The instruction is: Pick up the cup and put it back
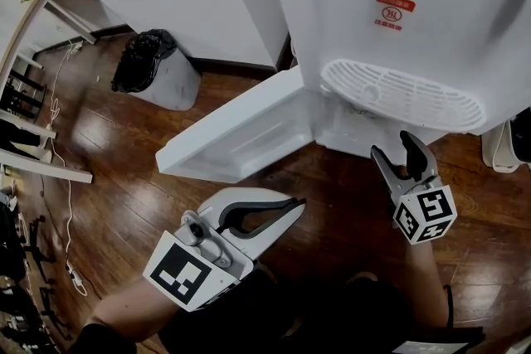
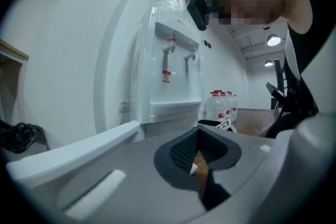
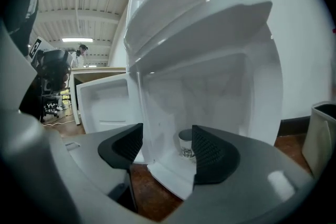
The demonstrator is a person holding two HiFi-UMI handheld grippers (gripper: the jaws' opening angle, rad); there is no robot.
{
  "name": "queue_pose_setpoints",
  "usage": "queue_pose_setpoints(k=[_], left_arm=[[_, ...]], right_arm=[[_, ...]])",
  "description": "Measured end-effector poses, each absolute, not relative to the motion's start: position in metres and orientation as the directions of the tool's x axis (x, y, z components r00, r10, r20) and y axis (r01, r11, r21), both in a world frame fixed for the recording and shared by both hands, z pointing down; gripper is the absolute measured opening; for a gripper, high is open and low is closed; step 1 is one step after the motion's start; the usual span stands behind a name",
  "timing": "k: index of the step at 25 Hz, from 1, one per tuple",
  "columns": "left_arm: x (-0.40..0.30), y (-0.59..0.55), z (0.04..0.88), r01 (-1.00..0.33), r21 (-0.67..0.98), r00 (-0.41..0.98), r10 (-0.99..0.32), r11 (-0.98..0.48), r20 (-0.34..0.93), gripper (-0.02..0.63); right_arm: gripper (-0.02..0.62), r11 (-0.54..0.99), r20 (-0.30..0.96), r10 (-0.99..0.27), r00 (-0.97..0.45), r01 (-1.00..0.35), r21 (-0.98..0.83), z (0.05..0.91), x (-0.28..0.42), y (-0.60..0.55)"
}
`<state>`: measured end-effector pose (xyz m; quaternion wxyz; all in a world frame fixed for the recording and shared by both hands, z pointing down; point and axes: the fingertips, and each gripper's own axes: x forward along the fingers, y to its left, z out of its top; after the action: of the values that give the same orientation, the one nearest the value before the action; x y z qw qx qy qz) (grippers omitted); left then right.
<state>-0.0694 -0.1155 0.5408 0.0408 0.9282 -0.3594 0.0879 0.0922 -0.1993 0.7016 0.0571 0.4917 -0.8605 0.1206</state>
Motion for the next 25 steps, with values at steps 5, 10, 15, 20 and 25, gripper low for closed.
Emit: queue_pose_setpoints(k=[5, 10, 15, 20, 25], left_arm=[[-0.073, -0.121, 0.55, -0.69, 0.003, 0.707, -0.673, -0.724, 0.218, 0.316], [-0.078, -0.126, 0.556, -0.693, 0.006, 0.702, -0.673, -0.721, 0.234, 0.316], [-0.084, -0.126, 0.578, -0.682, 0.009, 0.704, -0.652, -0.732, 0.282, 0.316], [-0.099, -0.13, 0.596, -0.699, 0.036, 0.684, -0.654, -0.714, 0.323, 0.316], [-0.105, -0.131, 0.598, -0.692, 0.049, 0.692, -0.642, -0.72, 0.33, 0.316]], right_arm=[[0.322, 0.47, 0.227, -0.836, -0.499, -0.866, -0.173, 0.73, 0.086, -0.226], [0.354, 0.448, 0.255, -0.839, -0.481, -0.876, -0.18, 0.756, 0.082, -0.252], [0.375, 0.421, 0.262, -0.849, -0.459, -0.887, -0.191, 0.78, 0.08, -0.271], [0.406, 0.397, 0.289, -0.851, -0.438, -0.898, -0.192, 0.809, 0.076, -0.293], [0.423, 0.401, 0.311, -0.843, -0.44, -0.898, -0.182, 0.826, 0.067, -0.315]])
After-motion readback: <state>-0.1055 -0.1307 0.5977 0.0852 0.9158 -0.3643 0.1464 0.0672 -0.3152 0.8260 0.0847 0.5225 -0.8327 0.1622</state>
